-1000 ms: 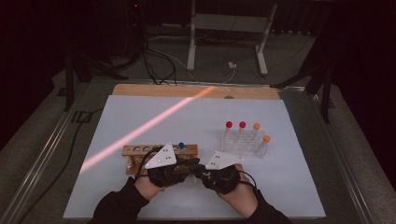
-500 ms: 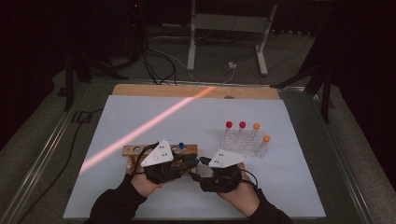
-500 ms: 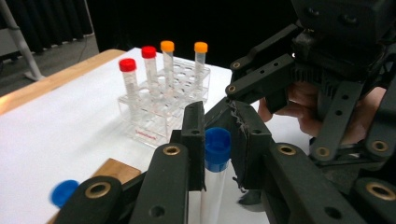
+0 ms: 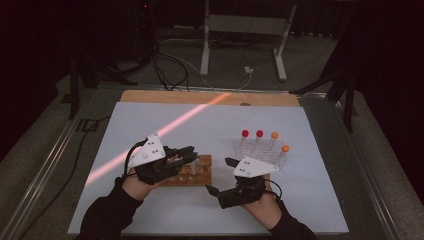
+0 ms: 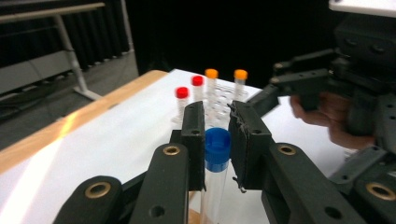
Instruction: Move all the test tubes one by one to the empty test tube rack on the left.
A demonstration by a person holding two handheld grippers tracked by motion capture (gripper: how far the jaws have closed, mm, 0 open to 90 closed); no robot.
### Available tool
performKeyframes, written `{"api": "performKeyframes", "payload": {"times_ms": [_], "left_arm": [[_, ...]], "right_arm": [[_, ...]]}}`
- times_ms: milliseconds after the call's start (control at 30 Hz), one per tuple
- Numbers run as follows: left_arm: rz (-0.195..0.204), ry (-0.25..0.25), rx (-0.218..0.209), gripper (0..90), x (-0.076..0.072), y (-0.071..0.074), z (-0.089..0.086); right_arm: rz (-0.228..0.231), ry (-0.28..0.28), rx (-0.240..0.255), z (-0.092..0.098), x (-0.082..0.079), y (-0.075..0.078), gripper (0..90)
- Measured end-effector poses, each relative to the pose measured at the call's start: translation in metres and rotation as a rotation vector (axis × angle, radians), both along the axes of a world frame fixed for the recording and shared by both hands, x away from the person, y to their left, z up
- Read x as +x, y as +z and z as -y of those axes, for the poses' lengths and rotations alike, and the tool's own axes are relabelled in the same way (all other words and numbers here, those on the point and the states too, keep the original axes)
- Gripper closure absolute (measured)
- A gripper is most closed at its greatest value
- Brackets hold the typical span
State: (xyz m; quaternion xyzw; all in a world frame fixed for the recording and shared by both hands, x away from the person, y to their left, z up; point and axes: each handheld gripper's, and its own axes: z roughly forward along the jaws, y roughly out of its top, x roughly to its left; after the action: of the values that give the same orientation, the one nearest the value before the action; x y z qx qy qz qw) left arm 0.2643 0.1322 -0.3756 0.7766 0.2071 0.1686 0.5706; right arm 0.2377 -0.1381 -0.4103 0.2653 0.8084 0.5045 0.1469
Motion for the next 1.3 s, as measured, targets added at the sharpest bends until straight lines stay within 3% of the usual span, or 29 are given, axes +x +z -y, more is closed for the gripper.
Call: {"api": "performKeyframes", "payload": {"times_ms": [333, 667, 867, 1300], "left_arm": [[0.017, 0.069, 0.016, 77.8, 0.014, -0.003, -0.009], [-0.016, 0.118, 0.000, 77.8, 0.034, -0.016, -0.015], [-0.041, 0.119, -0.001, 77.8, 0.038, -0.027, -0.012], [-0.100, 0.110, 0.055, 77.7, 0.043, -0.052, -0.003]], "right_arm": [[0.006, 0.004, -0.003, 0.000, 0.000, 0.000, 3.2], [0.018, -0.005, -0.003, 0.002, 0.000, 0.001, 3.3], [0.013, -0.005, 0.005, 0.003, 0.001, 0.001, 3.3], [0.015, -0.001, 0.002, 0.004, 0.000, 0.001, 3.3]]}}
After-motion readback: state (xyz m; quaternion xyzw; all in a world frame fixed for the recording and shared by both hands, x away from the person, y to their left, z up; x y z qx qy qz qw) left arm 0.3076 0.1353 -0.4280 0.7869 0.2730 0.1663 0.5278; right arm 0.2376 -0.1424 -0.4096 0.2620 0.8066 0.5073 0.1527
